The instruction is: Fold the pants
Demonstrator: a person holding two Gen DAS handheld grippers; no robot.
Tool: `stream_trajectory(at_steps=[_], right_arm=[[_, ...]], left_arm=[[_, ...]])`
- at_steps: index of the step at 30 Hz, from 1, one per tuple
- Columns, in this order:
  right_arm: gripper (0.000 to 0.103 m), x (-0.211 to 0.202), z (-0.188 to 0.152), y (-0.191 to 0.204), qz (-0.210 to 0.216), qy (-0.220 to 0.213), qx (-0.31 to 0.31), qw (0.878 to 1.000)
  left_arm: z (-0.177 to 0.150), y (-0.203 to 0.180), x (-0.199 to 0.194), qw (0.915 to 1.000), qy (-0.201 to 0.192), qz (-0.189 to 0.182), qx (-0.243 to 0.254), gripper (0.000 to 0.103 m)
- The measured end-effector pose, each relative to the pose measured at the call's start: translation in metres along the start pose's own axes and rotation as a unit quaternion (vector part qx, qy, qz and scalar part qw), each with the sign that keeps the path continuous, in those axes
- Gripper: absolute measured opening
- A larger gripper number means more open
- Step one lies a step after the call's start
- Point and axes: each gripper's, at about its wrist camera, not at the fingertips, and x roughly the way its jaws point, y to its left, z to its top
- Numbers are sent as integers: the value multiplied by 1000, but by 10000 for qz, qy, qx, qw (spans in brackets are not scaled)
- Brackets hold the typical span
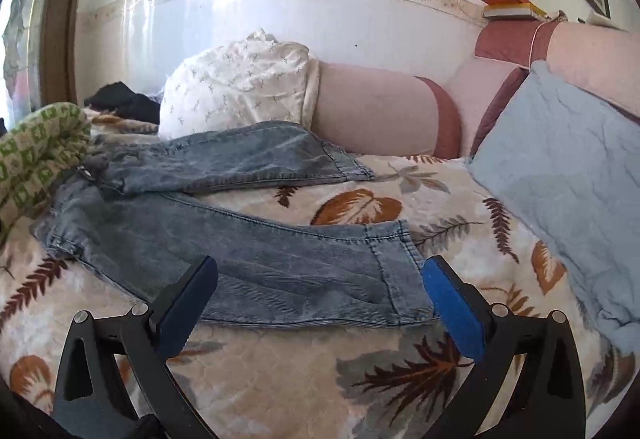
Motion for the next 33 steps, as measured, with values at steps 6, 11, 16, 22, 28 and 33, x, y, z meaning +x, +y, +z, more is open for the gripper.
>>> stream_trajectory(at_steps=[6, 11, 16, 22, 28, 33], right_arm=[[103, 2, 1, -4, -38, 116, 47, 9999], [103, 3, 3, -9, -82, 174, 128, 9997], [103, 4, 4, -12, -96, 189, 156, 9997], [103, 4, 4, -11, -77, 214, 116, 9997], [103, 10, 1, -13, -30, 336, 168, 9993], [103, 19, 1, -17, -14, 477, 275, 9985]], left_arm=[[-3, -13, 2, 9998, 51, -25, 174, 103], [-5, -22, 5, 9995, 109, -40, 300, 103], [-6, -25, 9, 9993, 144, -40, 338, 103], [-6, -21, 18, 9992, 210, -26, 333, 103], [-1, 2, 35, 9992, 181, 267, 227, 103], [3, 31, 59, 9977, 395, 532, 140, 103]])
